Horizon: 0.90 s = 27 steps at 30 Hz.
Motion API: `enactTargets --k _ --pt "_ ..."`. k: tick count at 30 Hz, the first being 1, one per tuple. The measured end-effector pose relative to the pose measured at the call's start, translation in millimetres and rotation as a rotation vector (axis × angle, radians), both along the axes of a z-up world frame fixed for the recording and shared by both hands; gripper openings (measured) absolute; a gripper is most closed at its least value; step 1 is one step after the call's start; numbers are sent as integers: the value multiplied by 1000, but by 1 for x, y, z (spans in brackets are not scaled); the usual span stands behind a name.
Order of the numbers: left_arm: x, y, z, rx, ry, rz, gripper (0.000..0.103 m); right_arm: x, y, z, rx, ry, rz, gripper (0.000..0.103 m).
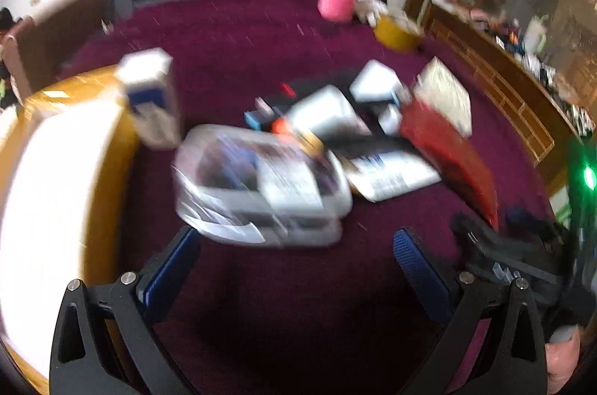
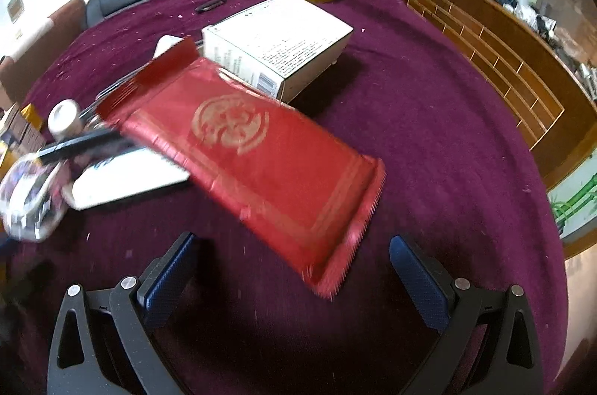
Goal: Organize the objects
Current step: 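Grasp the small white box with the left gripper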
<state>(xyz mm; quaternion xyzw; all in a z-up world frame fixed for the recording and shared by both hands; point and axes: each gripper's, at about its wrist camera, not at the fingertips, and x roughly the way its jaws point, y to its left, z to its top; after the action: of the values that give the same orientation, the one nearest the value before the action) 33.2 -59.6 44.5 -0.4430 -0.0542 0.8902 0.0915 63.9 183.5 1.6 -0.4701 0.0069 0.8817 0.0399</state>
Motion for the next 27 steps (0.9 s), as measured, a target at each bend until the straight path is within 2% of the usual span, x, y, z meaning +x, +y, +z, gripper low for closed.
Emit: enactTargets --k 1,3,5,8,11,12,14,16,17,19,23,27 --pt "-1 -14 5 9 11 22 103 8 -3 4 8 33 7 102" --pt "-17 -37 14 -43 14 76 103 23 -6 16 16 130 14 102" --pt "-27 -59 22 -29 46 109 103 34 -7 32 -4 229 16 103" --pt "-45 -69 30 -120 100 124 103 33 -13 41 -41 288 41 103" --pt "-64 -61 29 -192 141 122 103 30 -20 39 -43 299 60 103" --pt "-70 -57 27 -198 142 114 100 29 -22 37 -48 300 64 103" --pt "-79 -54 22 -209 119 98 87 24 -24 33 -53 303 67 103" --pt "-90 -52 16 -216 90 87 67 25 -25 31 -58 302 67 103" --pt "-93 -52 13 -209 79 81 62 24 -23 29 -65 297 66 103" --pt "-97 -51 5 -196 53 74 39 23 -20 27 -84 282 62 103" --pt "-99 -50 4 -180 56 68 38 19 -15 24 -117 259 56 103" --pt "-100 -42 2 -212 65 70 36 16 -13 21 -136 236 59 103"
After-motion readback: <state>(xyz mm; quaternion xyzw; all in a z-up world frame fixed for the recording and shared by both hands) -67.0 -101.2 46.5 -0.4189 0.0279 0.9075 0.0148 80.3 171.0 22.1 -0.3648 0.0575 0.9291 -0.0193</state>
